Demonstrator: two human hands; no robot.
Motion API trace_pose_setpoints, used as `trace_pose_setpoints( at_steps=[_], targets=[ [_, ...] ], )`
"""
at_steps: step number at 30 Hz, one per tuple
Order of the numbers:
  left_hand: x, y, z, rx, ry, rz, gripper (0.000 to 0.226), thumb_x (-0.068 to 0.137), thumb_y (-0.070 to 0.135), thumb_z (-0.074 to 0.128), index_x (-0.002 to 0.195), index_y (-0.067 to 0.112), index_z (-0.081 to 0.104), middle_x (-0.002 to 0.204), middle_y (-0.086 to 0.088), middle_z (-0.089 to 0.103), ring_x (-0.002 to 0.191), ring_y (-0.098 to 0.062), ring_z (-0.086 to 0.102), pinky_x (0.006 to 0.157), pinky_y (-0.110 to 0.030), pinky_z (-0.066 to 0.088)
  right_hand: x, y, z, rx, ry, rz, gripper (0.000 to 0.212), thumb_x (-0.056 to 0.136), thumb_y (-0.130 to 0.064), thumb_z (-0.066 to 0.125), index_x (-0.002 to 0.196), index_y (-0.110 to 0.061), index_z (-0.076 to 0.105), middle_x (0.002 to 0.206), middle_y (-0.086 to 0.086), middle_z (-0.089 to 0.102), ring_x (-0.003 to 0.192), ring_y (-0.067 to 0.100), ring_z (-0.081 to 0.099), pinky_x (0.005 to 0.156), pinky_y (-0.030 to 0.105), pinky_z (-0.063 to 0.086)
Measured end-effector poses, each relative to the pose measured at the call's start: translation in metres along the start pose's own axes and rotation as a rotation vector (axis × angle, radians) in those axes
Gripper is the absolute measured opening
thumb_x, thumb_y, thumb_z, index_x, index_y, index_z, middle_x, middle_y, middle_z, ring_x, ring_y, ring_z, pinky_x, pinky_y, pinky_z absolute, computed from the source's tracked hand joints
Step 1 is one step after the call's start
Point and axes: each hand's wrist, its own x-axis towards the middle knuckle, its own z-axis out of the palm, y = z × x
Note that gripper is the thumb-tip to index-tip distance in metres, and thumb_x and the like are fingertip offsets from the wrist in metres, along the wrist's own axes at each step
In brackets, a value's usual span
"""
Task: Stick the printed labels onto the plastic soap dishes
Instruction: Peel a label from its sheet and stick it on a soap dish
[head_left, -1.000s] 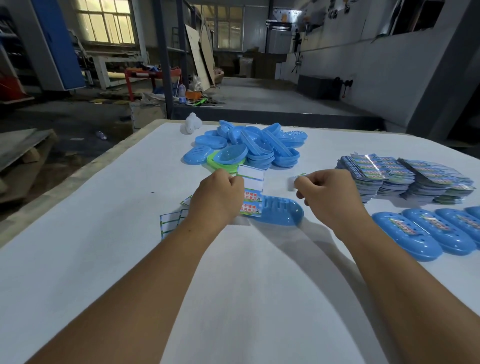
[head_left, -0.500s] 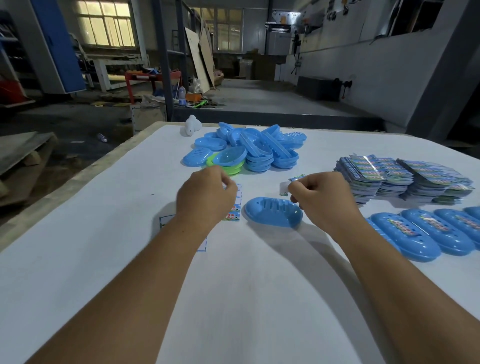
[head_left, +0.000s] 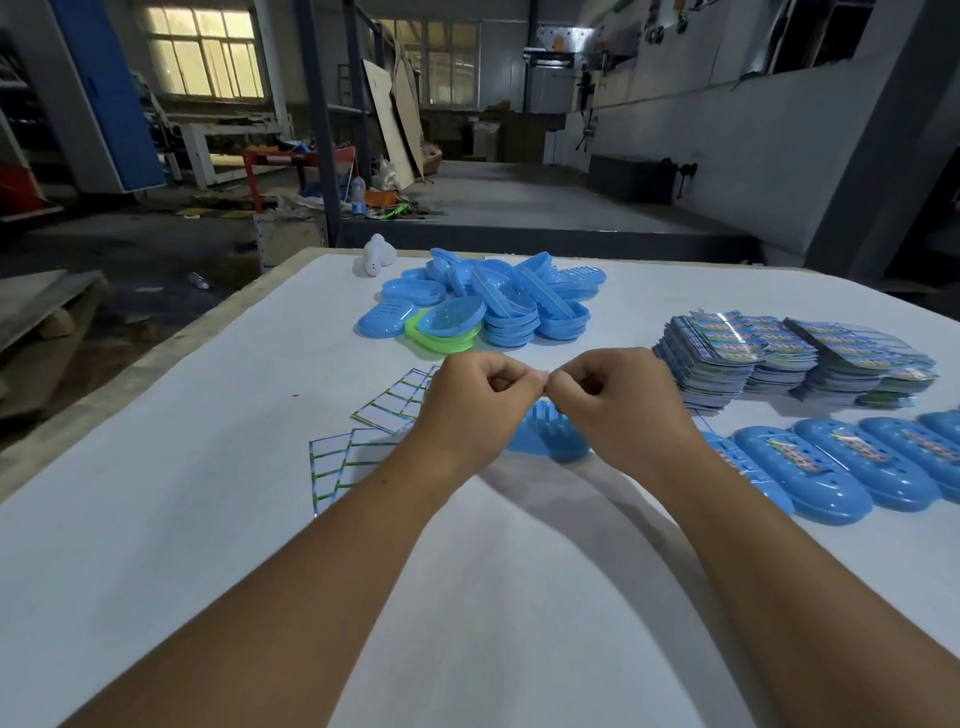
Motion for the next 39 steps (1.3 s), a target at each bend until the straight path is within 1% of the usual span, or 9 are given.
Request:
trace_pose_setpoints(
  at_steps=[4,7,11,13,16,20,26,33,39],
  targets=[
    [0.001,-0.001,0.000,-0.017,0.026,-0.012,0.013,0.088,0.028,0.073,0.078,0.019,0.077,0.069,-0.002,0.072,0.059,-0.003,0.058,0.064,-0.024,0.051,-0.001,0.000,0.001,0.021,-0.025,-0.018,0.028,0.089,-0.025,0.059,0.068,-0.009,0.069,0.057,0.005,0.060,0.045,0.007,0.038,0.048,0.026,0.033],
    [0.004,-0.003,-0.002,-0.040,0.032,-0.041,0.015,0.085,0.034,0.077,0.077,0.021,0.077,0.071,-0.003,0.073,0.061,-0.006,0.061,0.068,-0.028,0.054,-0.003,-0.003,0.000,0.099,-0.081,-0.025,0.023,0.086,-0.024,0.055,0.074,-0.020,0.074,0.062,0.001,0.066,0.046,0.005,0.043,0.048,0.025,0.037],
    [0.007,-0.006,-0.004,-0.045,0.049,-0.057,0.015,0.084,0.034,0.078,0.071,0.027,0.075,0.071,0.002,0.074,0.063,-0.003,0.063,0.065,-0.019,0.053,-0.006,-0.008,0.000,0.167,-0.138,-0.027,0.029,0.077,-0.030,0.047,0.076,-0.042,0.073,0.074,0.004,0.072,0.056,0.013,0.052,0.050,0.033,0.045],
    [0.008,-0.007,-0.004,-0.032,0.060,-0.056,0.017,0.086,0.031,0.075,0.070,0.026,0.074,0.069,0.001,0.073,0.059,-0.001,0.060,0.059,-0.015,0.049,-0.005,-0.009,0.001,0.177,-0.131,-0.029,0.031,0.076,-0.030,0.046,0.080,-0.045,0.073,0.076,0.001,0.073,0.058,0.019,0.056,0.051,0.035,0.048],
    [0.008,-0.008,-0.003,0.016,0.069,-0.034,0.017,0.087,0.028,0.071,0.071,0.023,0.072,0.063,0.005,0.069,0.054,-0.002,0.055,0.056,-0.015,0.047,-0.005,-0.008,0.003,0.183,-0.129,-0.020,0.033,0.075,-0.029,0.047,0.084,-0.043,0.075,0.077,0.004,0.073,0.063,0.030,0.059,0.052,0.038,0.049],
    [0.008,-0.009,-0.001,0.074,0.073,0.005,0.016,0.088,0.028,0.069,0.073,0.023,0.071,0.068,0.005,0.069,0.057,-0.004,0.057,0.062,-0.026,0.052,-0.005,-0.006,0.003,0.210,-0.141,-0.001,0.037,0.075,-0.026,0.046,0.087,-0.037,0.078,0.074,0.000,0.073,0.058,0.018,0.053,0.053,0.031,0.044],
    [0.010,-0.011,-0.007,0.061,0.043,0.048,0.013,0.088,0.032,0.073,0.076,0.027,0.071,0.069,0.003,0.070,0.057,0.001,0.057,0.061,-0.023,0.053,-0.005,-0.009,-0.001,0.265,-0.128,0.027,0.037,0.076,-0.021,0.045,0.087,-0.030,0.080,0.071,-0.014,0.073,0.059,0.014,0.055,0.058,0.034,0.048],
    [0.010,-0.013,-0.003,0.098,-0.006,0.061,0.015,0.093,0.031,0.065,0.080,0.024,0.068,0.061,0.014,0.059,0.056,-0.002,0.050,0.061,-0.030,0.049,-0.004,-0.009,-0.002,0.294,-0.108,0.058,0.038,0.089,-0.004,0.047,0.083,-0.025,0.078,0.068,-0.010,0.072,0.059,0.016,0.054,0.058,0.033,0.045],
    [0.008,-0.013,-0.002,0.154,-0.009,0.085,0.019,0.096,0.032,0.057,0.078,0.026,0.059,0.055,0.023,0.054,0.052,0.000,0.044,0.056,-0.024,0.040,-0.002,-0.006,0.000,0.289,-0.061,0.078,0.034,0.088,-0.009,0.052,0.078,-0.027,0.078,0.067,-0.009,0.072,0.056,0.014,0.054,0.057,0.031,0.045]
  ],
)
